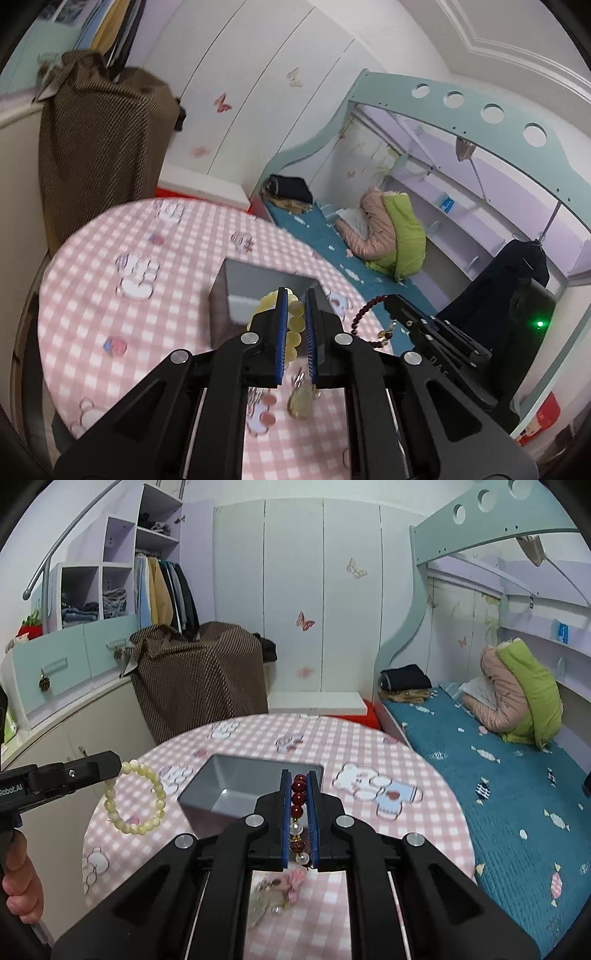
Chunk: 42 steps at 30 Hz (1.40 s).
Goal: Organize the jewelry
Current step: 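Carry both bracelets over the grey tin and open both tools inside it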
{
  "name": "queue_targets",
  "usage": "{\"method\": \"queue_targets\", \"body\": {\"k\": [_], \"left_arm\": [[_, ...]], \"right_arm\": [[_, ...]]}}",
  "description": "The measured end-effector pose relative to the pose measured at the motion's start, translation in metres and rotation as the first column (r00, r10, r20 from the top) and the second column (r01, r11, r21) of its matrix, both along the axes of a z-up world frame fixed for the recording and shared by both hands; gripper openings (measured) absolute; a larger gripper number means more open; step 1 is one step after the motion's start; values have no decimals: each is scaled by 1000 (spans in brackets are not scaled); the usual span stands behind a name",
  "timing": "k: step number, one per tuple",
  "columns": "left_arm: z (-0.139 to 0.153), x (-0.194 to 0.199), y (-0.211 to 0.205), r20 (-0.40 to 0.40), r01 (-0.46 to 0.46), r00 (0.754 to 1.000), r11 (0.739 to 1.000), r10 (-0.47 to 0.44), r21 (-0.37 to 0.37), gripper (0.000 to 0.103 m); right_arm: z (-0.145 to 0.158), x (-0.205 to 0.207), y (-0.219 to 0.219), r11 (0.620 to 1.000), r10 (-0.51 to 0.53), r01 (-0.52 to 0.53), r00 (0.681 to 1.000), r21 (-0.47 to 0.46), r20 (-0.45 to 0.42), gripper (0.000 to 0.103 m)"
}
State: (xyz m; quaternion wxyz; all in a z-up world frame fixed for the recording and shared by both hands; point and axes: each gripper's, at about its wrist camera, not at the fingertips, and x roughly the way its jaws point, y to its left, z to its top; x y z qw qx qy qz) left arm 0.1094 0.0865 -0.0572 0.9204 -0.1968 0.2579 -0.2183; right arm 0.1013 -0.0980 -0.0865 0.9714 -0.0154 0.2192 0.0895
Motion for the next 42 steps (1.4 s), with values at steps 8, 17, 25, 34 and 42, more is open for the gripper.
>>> {"method": "queue_targets", "body": {"k": [8,17,25,34,42], "left_arm": [[8,30,-13,26,28,999,1000,-28,2,9],[-12,67,-24,-32,29,999,999,-28,17,9],[-41,93,-27,-114,28,993,999,-25,23,9],[-57,103,-30,-156,37,987,997,-26,68,10],[-49,90,-30,-111,17,994,992,-3,124,34]], "right_arm": [[3,27,-2,1000,9,-9,1000,21,14,8],[-18,56,-1,998,34,-30,997,52,-70,8],[-36,74,3,997,55,-48,988,53,-147,8],[-39,77,6,997,67,-60,986,51,-156,13],[-36,71,-6,999,-18,22,992,26,-125,62]]}}
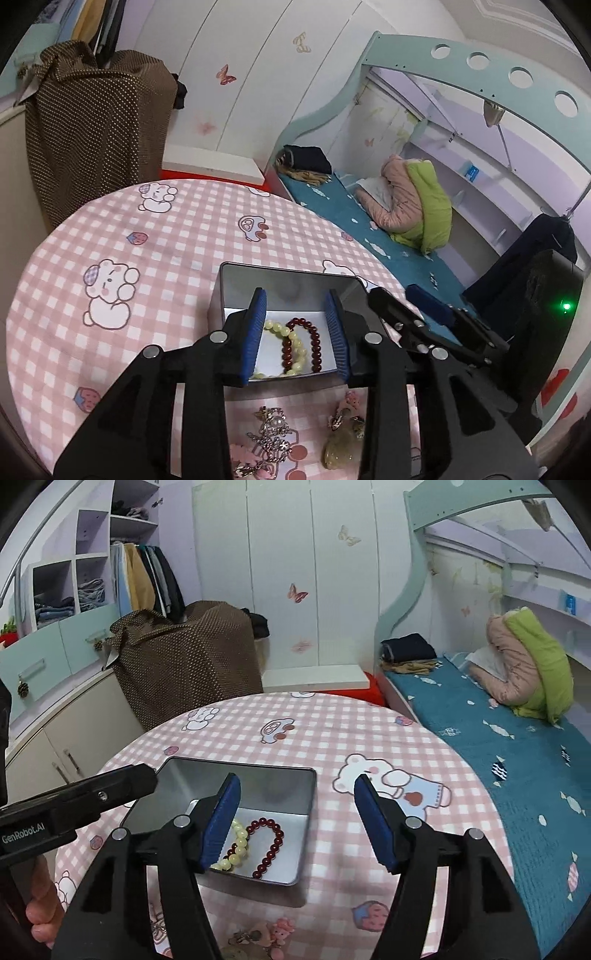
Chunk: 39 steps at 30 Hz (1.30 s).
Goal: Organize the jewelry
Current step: 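Carry both bracelets over the grey tin and open both tools inside it, then raise both open tools out of the tin and back over the jewelry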
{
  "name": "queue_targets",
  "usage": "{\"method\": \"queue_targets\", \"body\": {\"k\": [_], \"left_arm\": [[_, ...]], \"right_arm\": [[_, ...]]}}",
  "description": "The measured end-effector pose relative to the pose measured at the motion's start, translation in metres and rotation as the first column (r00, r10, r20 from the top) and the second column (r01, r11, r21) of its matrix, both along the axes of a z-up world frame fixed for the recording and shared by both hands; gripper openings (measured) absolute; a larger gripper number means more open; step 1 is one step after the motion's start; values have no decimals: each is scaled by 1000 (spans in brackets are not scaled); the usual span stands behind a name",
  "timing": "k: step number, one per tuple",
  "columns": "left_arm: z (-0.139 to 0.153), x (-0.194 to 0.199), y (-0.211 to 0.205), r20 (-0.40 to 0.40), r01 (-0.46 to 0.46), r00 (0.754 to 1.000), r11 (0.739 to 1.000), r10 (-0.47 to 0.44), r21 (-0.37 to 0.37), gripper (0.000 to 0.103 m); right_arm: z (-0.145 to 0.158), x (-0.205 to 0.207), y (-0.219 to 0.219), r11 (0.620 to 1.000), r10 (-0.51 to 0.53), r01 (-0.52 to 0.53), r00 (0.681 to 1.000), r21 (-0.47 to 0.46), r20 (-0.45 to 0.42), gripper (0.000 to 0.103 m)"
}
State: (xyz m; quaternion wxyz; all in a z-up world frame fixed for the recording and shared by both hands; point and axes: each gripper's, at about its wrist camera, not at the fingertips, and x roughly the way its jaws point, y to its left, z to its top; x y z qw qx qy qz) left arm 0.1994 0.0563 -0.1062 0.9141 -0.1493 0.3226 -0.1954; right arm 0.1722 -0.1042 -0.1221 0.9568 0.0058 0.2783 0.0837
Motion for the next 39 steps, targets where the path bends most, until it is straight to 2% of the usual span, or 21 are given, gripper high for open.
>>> {"method": "queue_targets", "body": {"k": [2,16,20,22,25,27,31,34,39], "left_arm": [[-1,-1,1,-9,-4,1000,1000,4,6,34],[2,-17,4,-17,-29,999,999,30,46,34],[2,-25,6,-16,-40,999,998,41,56,44],[2,-29,7,-15,-43,999,997,44,60,44],[2,-37,10,-12,-53,998,996,54,68,60],[2,-43,11,-6,-60,998,995,60,80,61],[1,-53,15,-7,-71,997,994,72,87,72],[0,-59,17,-6,-76,997,993,77,93,87],[-6,-70,19,-7,-84,996,987,86,137,91]], "right_arm": [[-1,-2,-3,1000,-10,10,1000,-4,-5,66],[9,-20,-8,1000,-27,27,1000,-4,12,74],[11,-26,-9,999,-37,37,999,-5,16,80],[11,-30,-10,999,-42,42,999,-4,19,83],[12,-36,-11,999,-52,52,998,-5,20,86],[12,-39,-12,998,-59,59,998,-10,18,89],[11,-47,-14,997,-71,71,997,-9,12,93],[9,-51,-14,997,-71,71,997,-11,3,94],[3,-60,-16,996,-85,85,996,-26,-16,95]]}}
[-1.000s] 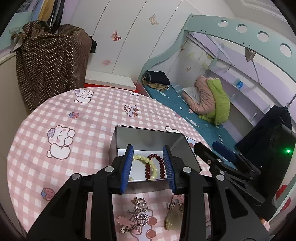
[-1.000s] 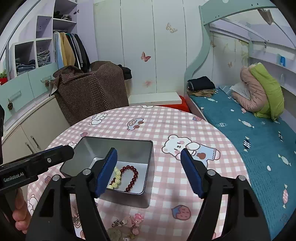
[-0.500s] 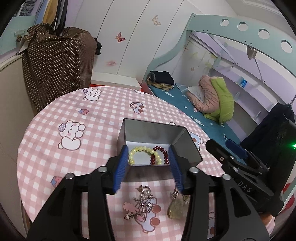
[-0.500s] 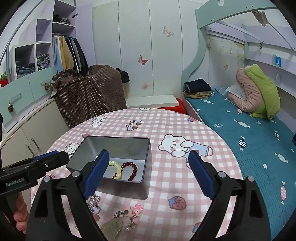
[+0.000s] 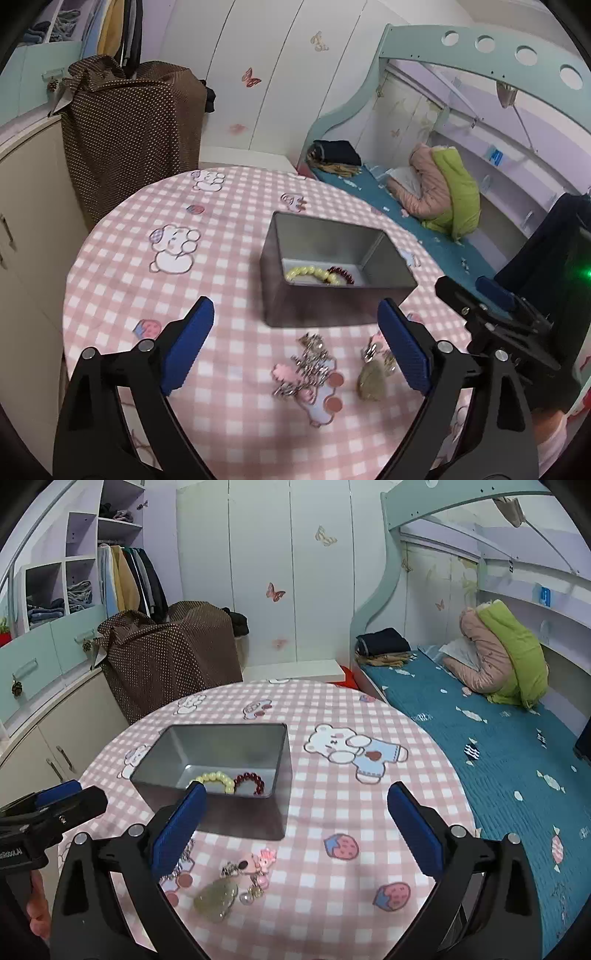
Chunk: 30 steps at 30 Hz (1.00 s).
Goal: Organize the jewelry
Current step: 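Raise both open tools out of the tin and back over the jewelry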
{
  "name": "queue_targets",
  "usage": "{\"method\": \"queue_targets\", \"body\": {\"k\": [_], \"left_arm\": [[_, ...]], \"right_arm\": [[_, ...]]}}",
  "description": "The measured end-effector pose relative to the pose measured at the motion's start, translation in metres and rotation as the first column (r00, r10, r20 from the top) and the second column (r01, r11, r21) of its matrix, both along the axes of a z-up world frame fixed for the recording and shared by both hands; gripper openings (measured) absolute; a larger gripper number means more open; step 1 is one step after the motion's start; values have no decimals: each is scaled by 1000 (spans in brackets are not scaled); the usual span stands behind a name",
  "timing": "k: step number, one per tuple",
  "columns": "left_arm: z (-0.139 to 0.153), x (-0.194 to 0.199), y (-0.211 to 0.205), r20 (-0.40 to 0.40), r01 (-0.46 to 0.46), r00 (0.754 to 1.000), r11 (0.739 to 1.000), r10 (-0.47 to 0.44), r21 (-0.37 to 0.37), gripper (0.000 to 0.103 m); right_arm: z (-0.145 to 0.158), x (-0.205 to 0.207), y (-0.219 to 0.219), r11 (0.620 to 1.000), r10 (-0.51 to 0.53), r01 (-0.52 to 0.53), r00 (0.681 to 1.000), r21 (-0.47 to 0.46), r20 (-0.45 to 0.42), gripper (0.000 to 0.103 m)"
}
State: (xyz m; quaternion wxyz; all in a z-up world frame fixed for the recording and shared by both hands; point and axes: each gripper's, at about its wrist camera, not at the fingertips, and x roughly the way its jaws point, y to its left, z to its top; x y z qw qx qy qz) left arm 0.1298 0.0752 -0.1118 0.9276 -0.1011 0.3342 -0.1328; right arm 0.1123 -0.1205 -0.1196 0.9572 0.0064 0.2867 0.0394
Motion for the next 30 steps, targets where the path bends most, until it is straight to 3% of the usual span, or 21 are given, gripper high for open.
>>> {"method": "queue_targets", "body": {"k": [7,15,17,25,30], "left_arm": [[-17,-8,7,-42,-45,998,998,47,39,91],[-37,-18,9,-84,-31,996,996,38,79,90],[-42,-18,6,-105,-20,994,996,30,92,78],[-56,-22,-11,-114,45,993,989,-29,137,64],[-64,-16,-15,-128,51,991,987,-32,151,47]], "right_arm": [[-10,-8,-4,1000,0,0,1000,8,-32,95],[-32,-15,3,1000,24,-24,994,0,-107,95],[-37,-17,5,1000,28,-28,992,-1,-122,95],[-48,-19,10,999,44,-45,987,0,-156,95],[-49,-19,11,999,51,-51,986,0,-158,95]]}}
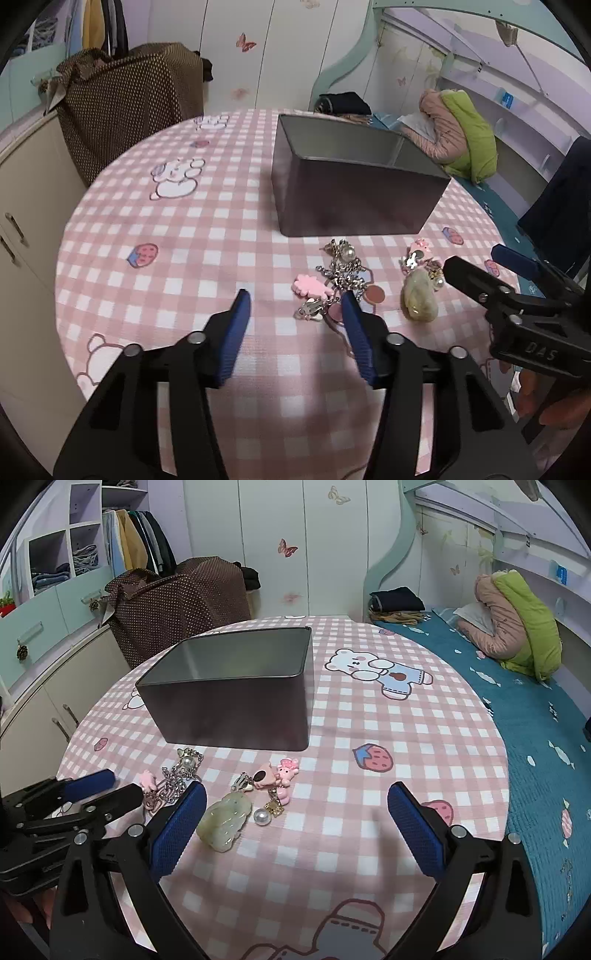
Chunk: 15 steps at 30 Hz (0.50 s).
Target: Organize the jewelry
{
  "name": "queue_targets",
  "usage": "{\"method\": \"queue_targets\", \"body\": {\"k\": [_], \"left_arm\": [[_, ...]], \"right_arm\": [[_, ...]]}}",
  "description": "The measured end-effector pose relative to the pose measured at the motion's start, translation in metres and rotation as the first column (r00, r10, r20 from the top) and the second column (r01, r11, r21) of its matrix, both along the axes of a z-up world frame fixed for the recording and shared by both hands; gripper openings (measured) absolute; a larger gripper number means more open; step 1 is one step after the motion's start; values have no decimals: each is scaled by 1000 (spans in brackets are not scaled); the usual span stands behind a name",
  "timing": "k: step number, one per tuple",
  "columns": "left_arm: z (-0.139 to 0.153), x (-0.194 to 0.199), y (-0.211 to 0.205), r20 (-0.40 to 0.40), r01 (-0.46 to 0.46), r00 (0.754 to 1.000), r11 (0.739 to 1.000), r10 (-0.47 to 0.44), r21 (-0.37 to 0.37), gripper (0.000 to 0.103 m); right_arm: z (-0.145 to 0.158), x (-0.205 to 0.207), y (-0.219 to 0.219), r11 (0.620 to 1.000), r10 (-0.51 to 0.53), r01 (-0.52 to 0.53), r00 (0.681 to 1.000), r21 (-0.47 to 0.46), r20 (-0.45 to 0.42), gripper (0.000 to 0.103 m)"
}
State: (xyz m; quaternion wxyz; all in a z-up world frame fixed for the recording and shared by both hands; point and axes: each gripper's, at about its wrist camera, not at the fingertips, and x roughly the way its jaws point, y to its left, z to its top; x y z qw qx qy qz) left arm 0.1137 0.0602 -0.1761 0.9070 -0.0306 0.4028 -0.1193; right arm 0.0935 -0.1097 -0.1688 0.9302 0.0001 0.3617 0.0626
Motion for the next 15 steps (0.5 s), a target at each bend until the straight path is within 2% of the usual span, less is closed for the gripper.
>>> {"method": "queue_targets", "body": {"k": [4,7,15], "left_arm": [[0,1,0,8,19,1000,999,-19,-36,24],[-2,2,0,17,39,999,998,-38,-50,10],[-3,2,10,1,49,999,989,-50,-138,5]], "right_arm": [[-2,2,-1,1000,-7,7,1000,1,-9,95],[-4,3,-2,1000,-8,8,1000,5,-14,95],[-6,5,-2,1000,-3,4,1000,9,-21,95]]}}
